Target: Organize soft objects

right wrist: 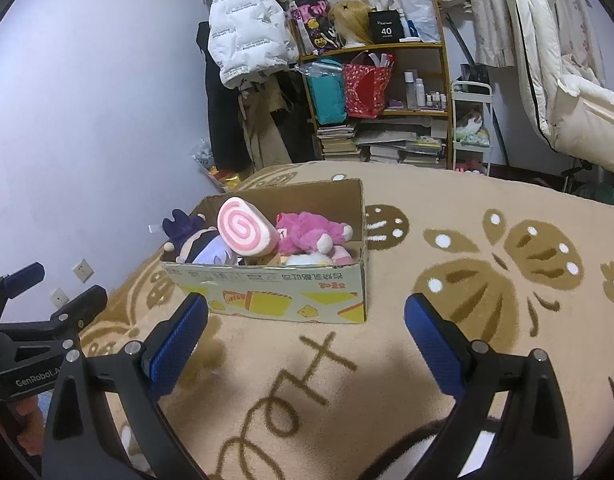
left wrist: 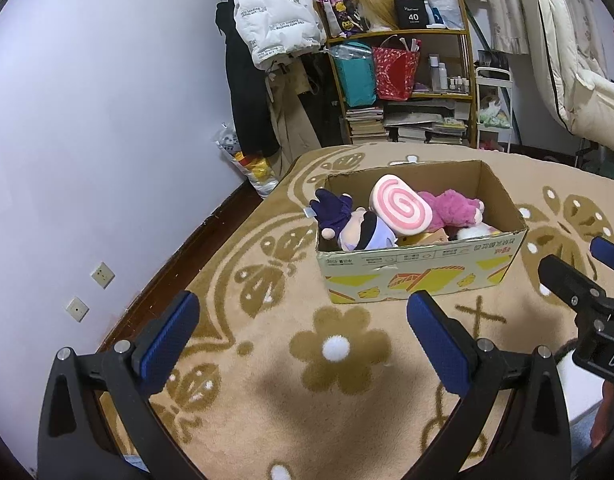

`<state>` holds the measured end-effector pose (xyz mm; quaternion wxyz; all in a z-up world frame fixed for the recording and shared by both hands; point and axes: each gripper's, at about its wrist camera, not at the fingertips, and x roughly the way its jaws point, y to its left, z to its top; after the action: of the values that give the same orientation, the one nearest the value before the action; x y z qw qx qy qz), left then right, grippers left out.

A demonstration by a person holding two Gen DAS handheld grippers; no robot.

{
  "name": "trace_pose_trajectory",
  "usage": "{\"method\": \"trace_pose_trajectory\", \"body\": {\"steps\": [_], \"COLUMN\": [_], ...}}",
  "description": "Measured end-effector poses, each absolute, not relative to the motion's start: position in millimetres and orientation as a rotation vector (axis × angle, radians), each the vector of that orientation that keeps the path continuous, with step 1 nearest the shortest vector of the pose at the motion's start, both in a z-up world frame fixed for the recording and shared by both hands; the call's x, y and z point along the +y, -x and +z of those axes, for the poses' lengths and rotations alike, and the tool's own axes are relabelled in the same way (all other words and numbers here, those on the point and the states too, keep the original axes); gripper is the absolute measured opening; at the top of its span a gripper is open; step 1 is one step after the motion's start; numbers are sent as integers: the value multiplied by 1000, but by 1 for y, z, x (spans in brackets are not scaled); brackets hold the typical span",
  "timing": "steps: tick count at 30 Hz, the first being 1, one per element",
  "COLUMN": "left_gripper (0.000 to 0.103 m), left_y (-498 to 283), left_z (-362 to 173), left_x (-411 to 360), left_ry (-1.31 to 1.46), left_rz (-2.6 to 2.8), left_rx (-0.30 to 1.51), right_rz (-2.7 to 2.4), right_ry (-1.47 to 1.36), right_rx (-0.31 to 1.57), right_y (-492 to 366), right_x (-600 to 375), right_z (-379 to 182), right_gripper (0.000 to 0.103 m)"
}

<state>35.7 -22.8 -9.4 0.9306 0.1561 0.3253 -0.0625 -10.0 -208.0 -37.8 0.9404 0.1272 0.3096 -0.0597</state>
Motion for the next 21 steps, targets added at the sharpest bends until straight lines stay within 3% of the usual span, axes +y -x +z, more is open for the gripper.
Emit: {"method": "trace_pose_trajectory", "body": {"steps": [21], "left_gripper": [103], "left_y": [-39], "left_z": [-14], "left_x": [-24], "left_ry": [-303], "left_rz": [-137], "left_rx": [676], "right_rz": [-115], "right_ry": [-261], "right_rx": [632], "right_y": [9], "right_x": [-209], "right_z": [-40], "right_gripper": [103]}}
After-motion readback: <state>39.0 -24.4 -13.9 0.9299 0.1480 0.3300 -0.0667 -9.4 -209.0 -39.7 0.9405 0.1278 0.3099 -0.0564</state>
